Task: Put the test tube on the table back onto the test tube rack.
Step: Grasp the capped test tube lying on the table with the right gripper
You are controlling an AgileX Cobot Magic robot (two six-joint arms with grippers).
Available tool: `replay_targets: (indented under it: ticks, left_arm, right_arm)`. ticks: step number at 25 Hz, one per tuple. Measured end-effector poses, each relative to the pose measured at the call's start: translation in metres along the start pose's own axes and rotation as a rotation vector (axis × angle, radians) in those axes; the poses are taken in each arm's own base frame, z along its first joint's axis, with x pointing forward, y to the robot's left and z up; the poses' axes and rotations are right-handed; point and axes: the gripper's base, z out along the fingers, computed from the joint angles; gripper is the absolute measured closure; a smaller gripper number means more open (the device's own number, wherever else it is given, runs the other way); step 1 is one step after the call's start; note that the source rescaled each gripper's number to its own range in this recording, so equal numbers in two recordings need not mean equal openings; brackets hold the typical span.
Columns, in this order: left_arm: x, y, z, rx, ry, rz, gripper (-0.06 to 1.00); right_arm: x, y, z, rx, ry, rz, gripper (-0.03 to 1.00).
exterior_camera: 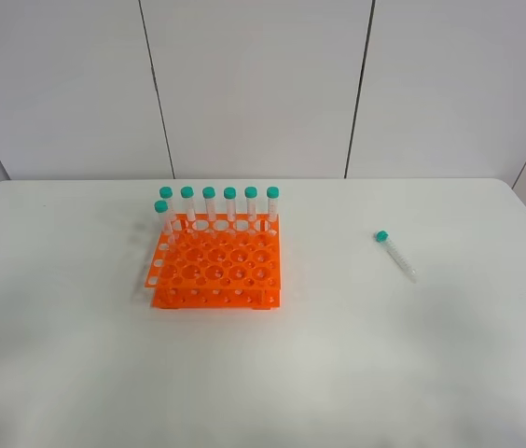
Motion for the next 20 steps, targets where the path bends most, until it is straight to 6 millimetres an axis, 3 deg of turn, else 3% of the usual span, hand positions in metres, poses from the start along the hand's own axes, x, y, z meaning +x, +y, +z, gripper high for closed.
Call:
replay_targets:
  ticks: [20]
  left_arm:
    - [0.0,0.0,0.0,0.0,0.0,0.0,0.57]
  right_arm:
    - [0.0,0.0,0.0,0.0,0.0,0.0,0.39]
